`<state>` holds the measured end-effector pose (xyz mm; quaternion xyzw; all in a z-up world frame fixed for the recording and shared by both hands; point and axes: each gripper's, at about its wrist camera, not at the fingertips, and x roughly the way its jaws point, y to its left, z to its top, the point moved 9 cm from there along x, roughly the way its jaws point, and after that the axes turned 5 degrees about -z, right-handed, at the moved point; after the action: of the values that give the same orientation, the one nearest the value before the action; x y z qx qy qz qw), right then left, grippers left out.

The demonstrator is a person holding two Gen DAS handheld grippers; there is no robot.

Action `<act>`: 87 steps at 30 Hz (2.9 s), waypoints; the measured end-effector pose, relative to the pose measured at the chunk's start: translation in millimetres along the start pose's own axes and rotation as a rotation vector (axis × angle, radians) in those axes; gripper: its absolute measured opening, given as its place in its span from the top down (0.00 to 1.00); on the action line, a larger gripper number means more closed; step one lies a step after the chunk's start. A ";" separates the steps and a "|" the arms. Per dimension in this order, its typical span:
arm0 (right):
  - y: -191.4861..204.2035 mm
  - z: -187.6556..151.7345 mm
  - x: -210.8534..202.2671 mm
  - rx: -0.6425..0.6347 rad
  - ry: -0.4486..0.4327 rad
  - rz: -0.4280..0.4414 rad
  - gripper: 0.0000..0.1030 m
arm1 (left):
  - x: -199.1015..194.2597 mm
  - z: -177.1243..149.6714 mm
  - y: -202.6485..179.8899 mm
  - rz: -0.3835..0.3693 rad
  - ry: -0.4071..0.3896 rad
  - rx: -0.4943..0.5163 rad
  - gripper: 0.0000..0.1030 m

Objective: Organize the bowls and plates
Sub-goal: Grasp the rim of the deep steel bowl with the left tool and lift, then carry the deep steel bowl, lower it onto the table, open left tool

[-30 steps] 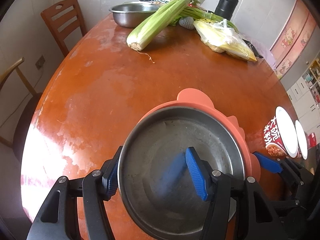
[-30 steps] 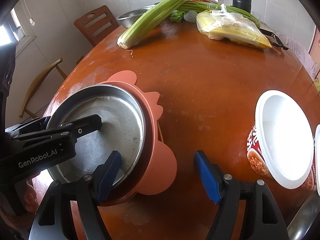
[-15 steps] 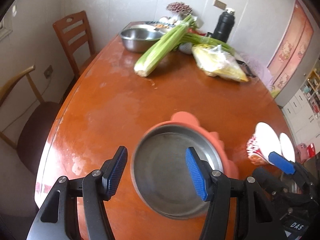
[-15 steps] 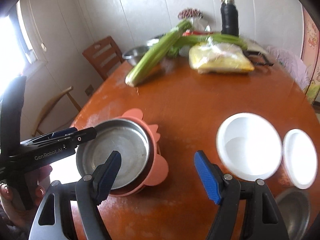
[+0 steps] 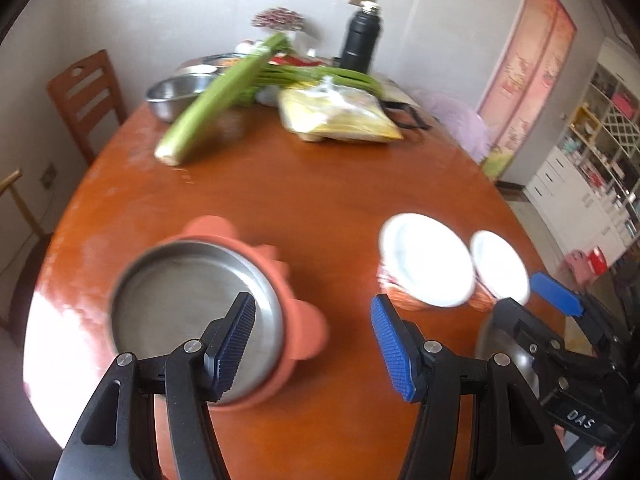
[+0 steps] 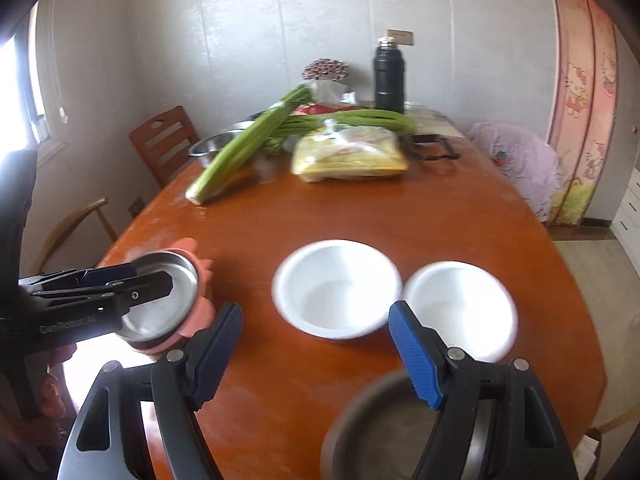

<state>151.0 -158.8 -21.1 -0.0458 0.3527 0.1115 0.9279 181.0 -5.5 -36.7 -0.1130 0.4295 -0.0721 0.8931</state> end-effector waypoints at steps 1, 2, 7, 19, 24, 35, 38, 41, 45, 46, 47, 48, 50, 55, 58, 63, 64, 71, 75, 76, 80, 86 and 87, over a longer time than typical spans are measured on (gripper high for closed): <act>-10.9 -2.1 -1.9 0.006 -0.002 -0.007 0.27 | 2.5 -2.2 -10.8 -0.005 0.004 0.017 0.40; -18.3 -3.5 -2.4 0.014 0.000 -0.007 0.27 | 4.9 -3.9 -17.7 -0.009 0.008 0.025 0.40; -67.4 -19.8 -1.5 0.074 0.039 -0.025 0.27 | 20.5 -14.3 -57.4 -0.023 0.037 0.067 0.39; -142.7 -71.1 6.1 0.120 0.139 -0.071 0.27 | 57.6 -46.0 -123.7 -0.027 0.135 0.170 0.40; -145.6 -85.0 5.5 0.095 0.161 -0.065 0.27 | 72.4 -62.8 -142.5 -0.020 0.179 0.215 0.39; -139.0 -109.7 12.4 0.037 0.201 -0.057 0.50 | 91.2 -79.8 -159.3 -0.022 0.233 0.250 0.40; -133.3 -111.0 13.0 0.022 0.203 -0.043 0.50 | 93.6 -82.7 -161.8 -0.027 0.239 0.255 0.42; -124.8 -114.0 14.4 0.016 0.215 -0.011 0.51 | 95.6 -87.8 -163.4 -0.036 0.254 0.250 0.51; -113.7 -115.8 13.6 0.005 0.223 0.013 0.51 | 97.6 -92.5 -164.7 -0.061 0.278 0.230 0.60; -111.9 -114.8 13.5 0.000 0.223 0.004 0.51 | 97.9 -91.9 -163.6 -0.057 0.277 0.227 0.60; -109.6 -114.9 12.9 -0.004 0.223 0.005 0.51 | 97.3 -91.6 -162.3 -0.055 0.276 0.224 0.60; -107.8 -114.6 12.7 -0.005 0.224 0.008 0.51 | 96.2 -91.4 -160.9 -0.058 0.276 0.217 0.60; -104.6 -114.0 11.5 -0.007 0.223 0.012 0.51 | 92.6 -90.9 -157.8 -0.062 0.272 0.208 0.60; -91.6 -109.4 5.5 -0.028 0.212 0.024 0.51 | 78.4 -90.0 -145.4 -0.055 0.255 0.195 0.60; -78.1 -103.9 4.1 -0.046 0.207 0.039 0.51 | 69.4 -89.0 -131.4 -0.050 0.240 0.176 0.60; -50.3 -98.5 7.1 -0.089 0.212 0.065 0.51 | 55.0 -87.6 -104.5 -0.030 0.215 0.143 0.60; -44.9 -97.8 8.2 -0.094 0.213 0.071 0.51 | 53.7 -87.4 -98.5 -0.026 0.214 0.135 0.60; -12.5 -96.1 17.4 -0.125 0.234 0.099 0.51 | 50.1 -88.6 -67.7 -0.010 0.205 0.088 0.60; -1.8 -95.4 23.1 -0.131 0.246 0.103 0.51 | 52.0 -89.8 -56.7 -0.015 0.212 0.068 0.59; 0.1 -95.4 25.0 -0.131 0.251 0.103 0.51 | 53.1 -89.9 -54.7 -0.016 0.216 0.066 0.59; 4.5 -95.6 29.5 -0.117 0.261 0.105 0.51 | 55.0 -89.1 -51.6 -0.013 0.227 0.077 0.59; 6.3 -95.5 35.1 -0.099 0.275 0.110 0.51 | 58.0 -89.1 -48.3 -0.013 0.236 0.082 0.59; 6.9 -95.5 36.0 -0.096 0.277 0.112 0.51 | 58.6 -89.3 -48.0 -0.010 0.238 0.084 0.59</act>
<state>114.0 -161.5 -116.4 -0.0855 0.4735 0.1725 0.8595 145.9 -77.5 -122.1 -0.0685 0.5283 -0.1074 0.8395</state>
